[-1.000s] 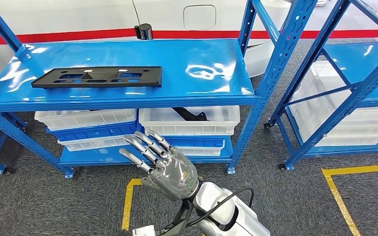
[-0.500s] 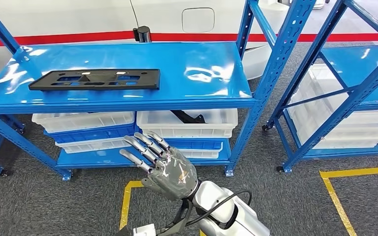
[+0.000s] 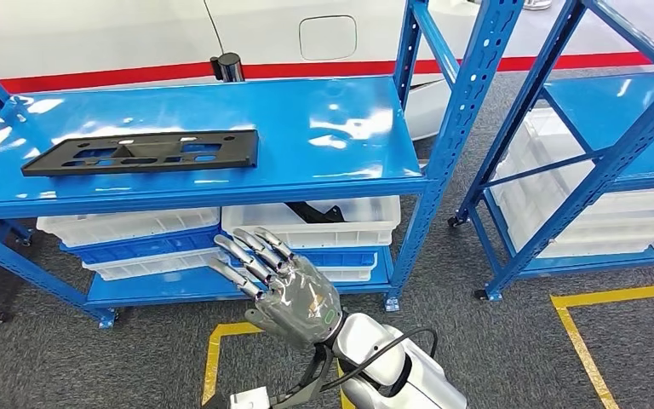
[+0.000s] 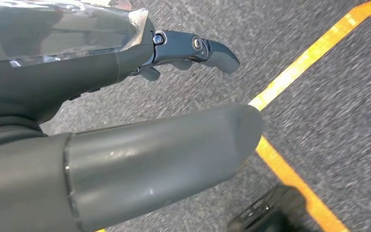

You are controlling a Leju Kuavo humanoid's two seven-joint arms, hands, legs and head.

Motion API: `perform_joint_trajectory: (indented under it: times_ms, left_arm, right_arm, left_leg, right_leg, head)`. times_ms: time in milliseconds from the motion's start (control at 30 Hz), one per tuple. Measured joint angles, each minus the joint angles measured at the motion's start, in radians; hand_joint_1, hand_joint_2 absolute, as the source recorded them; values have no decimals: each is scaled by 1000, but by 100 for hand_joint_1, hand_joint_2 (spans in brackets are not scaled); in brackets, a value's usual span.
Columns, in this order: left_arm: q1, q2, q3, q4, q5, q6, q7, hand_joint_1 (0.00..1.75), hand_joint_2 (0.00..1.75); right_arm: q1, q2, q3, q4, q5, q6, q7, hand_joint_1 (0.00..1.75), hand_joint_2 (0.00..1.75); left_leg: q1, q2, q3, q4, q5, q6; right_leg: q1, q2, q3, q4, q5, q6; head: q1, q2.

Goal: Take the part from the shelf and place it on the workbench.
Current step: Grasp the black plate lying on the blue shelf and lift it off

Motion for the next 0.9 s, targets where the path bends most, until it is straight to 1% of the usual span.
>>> perform_joint_trajectory:
  times_ms: [33, 67, 133, 167, 200, 233, 267, 300, 333, 367, 400, 433, 467, 500, 533, 600, 633, 667, 700, 733, 767, 800, 833, 867, 900]
  left_arm:
    - [0, 0, -3, 0, 0, 1, 1, 0, 0]
    - [0, -1, -6, -1, 0, 1, 2, 0, 0]
    - [1, -2, -10, -3, 1, 2, 4, 0, 0]
    - [1, -2, -12, -4, 3, 2, 5, 0, 0]
    - [1, -3, -15, -6, 6, 3, 6, 0, 0]
    - [2, -4, -19, -8, 11, 3, 7, 0, 0]
    - [2, -4, -24, -9, 15, 3, 9, 0, 0]
    - [3, -5, -29, -9, 19, 2, 10, 0, 0]
    - [5, -5, -33, -9, 23, 2, 12, 0, 0]
    - [7, -5, -37, -10, 26, 2, 13, 0, 0]
    - [8, -6, -40, -10, 29, 3, 14, 0, 0]
    - [9, -6, -43, -10, 32, 3, 14, 0, 0]
    - [9, -6, -46, -10, 35, 4, 14, 0, 0]
    - [10, -7, -49, -10, 37, 4, 14, 0, 0]
    - [10, -7, -53, -10, 40, 5, 14, 0, 0]
    - [10, -7, -60, -11, 44, 5, 14, 0, 0]
    - [10, -7, -63, -12, 47, 5, 14, 0, 0]
    - [9, -8, -66, -14, 48, 5, 15, 0, 0]
    - [9, -9, -69, -16, 49, 5, 15, 0, 0]
    - [9, -9, -71, -18, 50, 5, 15, 0, 0]
    - [10, -9, -72, -18, 50, 5, 16, 0, 0]
    - [11, -9, -74, -18, 50, 4, 16, 0, 0]
    - [12, -8, -75, -18, 50, 4, 16, 0, 0]
    - [12, -8, -77, -18, 50, 4, 17, 0, 0]
    - [13, -7, -77, -18, 50, 4, 17, 0, 0]
  right_arm:
    - [0, 0, 0, 0, 0, 0, 0, 0, 175]
    - [1, -1, 0, 0, 0, 0, 0, 0, 175]
    - [1, -1, 0, -1, -3, 0, 1, 0, 175]
    - [1, -2, -1, -1, -6, 0, 1, 0, 131]
    - [0, -2, -1, -2, -10, 0, 2, 0, 87]
    - [2, -3, -2, -2, -14, 1, 3, 0, 44]
    - [4, -5, -2, -2, -18, 2, 4, 0, 0]
    - [8, -6, -3, -2, -22, 3, 5, 0, 0]
    - [11, -9, -3, -2, -26, 4, 5, 0, 0]
    - [14, -10, -3, -2, -29, 4, 5, 0, 0]
    - [15, -11, -4, -2, -32, 4, 5, 0, 0]
    - [15, -11, -4, -2, -34, 4, 5, 0, 0]
    - [15, -11, -5, -2, -36, 4, 5, 0, 0]
    - [15, -11, -6, -2, -39, 4, 5, 0, 0]
    - [15, -11, -6, -2, -41, 3, 5, 0, 0]
    - [16, -11, -8, -2, -45, 2, 4, 0, 0]
    - [17, -10, -10, -2, -46, 2, 3, 0, 0]
    - [18, -10, -11, -3, -47, 1, 2, 0, 0]
    - [18, -8, -12, -3, -48, 0, 2, 0, 0]
    - [19, -7, -12, -4, -48, 0, 0, 0, 0]
    - [19, -6, -12, -4, -49, 0, 0, 0, 0]
    - [21, -6, -12, -4, -49, 0, -1, 0, 0]
    - [23, -6, -12, -4, -49, 0, -2, 0, 0]
    - [25, -6, -12, -3, -49, 0, -2, 0, 0]
    - [26, -6, -12, -3, -49, 0, -2, 0, 0]
  left_leg:
    - [-3, -1, 10, -23, 2, 3]
    - [-7, -2, 13, -27, -5, 6]
    - [-6, -3, 21, -38, -5, 17]
    - [-4, -2, 28, -44, -4, 23]
    - [-2, -2, 35, -50, -4, 29]
    - [-1, -1, 41, -54, -5, 35]
    - [-2, 0, 44, -55, -9, 39]
    - [-2, -1, 47, -55, -12, 42]
    - [-3, -1, 51, -55, -17, 44]
    - [-3, -2, 56, -54, -21, 44]
    - [-3, -4, 64, -54, -27, 42]
    - [-3, -4, 73, -54, -33, 40]
    - [-6, -5, 81, -54, -41, 36]
    - [-8, -5, 87, -53, -48, 32]
    - [-10, -5, 91, -54, -54, 27]
    - [-10, -5, 96, -57, -62, 17]
    - [-8, -4, 97, -55, -66, 12]
    - [-6, -3, 93, -43, -75, 7]
    - [-4, -3, 78, -10, -91, 1]
    - [-2, -3, 50, 43, -112, -5]
    - [0, -2, 12, 110, -137, -10]
    - [3, -2, -31, 177, -156, -15]
    - [6, -2, -66, 222, -159, -19]
    - [10, -2, -86, 231, -143, -22]
    - [13, -2, -86, 203, -107, -24]
  right_leg:
    - [2, 0, 0, -1, -3, 5]
    - [4, 0, 0, -3, -4, 11]
    - [4, -2, 1, -4, -8, 21]
    - [5, -4, -4, 9, -15, 24]
    - [6, -7, -21, 41, -28, 24]
    - [6, -9, -52, 97, -47, 21]
    - [6, -10, -94, 167, -68, 19]
    - [6, -10, -136, 231, -83, 18]
    - [6, -10, -166, 270, -85, 22]
    - [6, -10, -177, 270, -71, 28]
    - [6, -11, -164, 225, -40, 37]
    - [6, -12, -137, 155, -3, 44]
    - [8, -14, -106, 84, 30, 45]
    - [10, -16, -80, 29, 52, 42]
    - [12, -17, -65, 1, 61, 34]
    - [16, -16, -56, -10, 58, 19]
    - [11, -14, -52, -13, 57, 13]
    - [7, -13, -47, -16, 54, 6]
    - [2, -13, -39, -19, 51, -1]
    - [-3, -12, -31, -21, 47, -9]
    - [-3, -13, -25, -21, 41, -15]
    - [-3, -13, -20, -21, 36, -18]
    - [-3, -12, -14, -21, 31, -19]
    - [-4, -10, -7, -20, 25, -17]
    - [-6, -9, 1, -20, 18, -13]
  head:
    - [0, 0]
    - [0, 0]
    - [0, 0]
    - [1, 0]
    - [2, 0]
    - [2, 0]
    - [3, 0]
    - [3, 0]
    - [3, 0]
    - [3, 0]
    - [3, 0]
    - [3, 0]
    - [3, 0]
    - [3, 0]
    - [2, 0]
    - [2, 0]
    - [2, 0]
    - [1, 0]
    - [0, 0]
    - [0, 0]
    - [-1, 0]
    - [-1, 0]
    - [-1, 0]
    - [-1, 0]
    - [-1, 0]
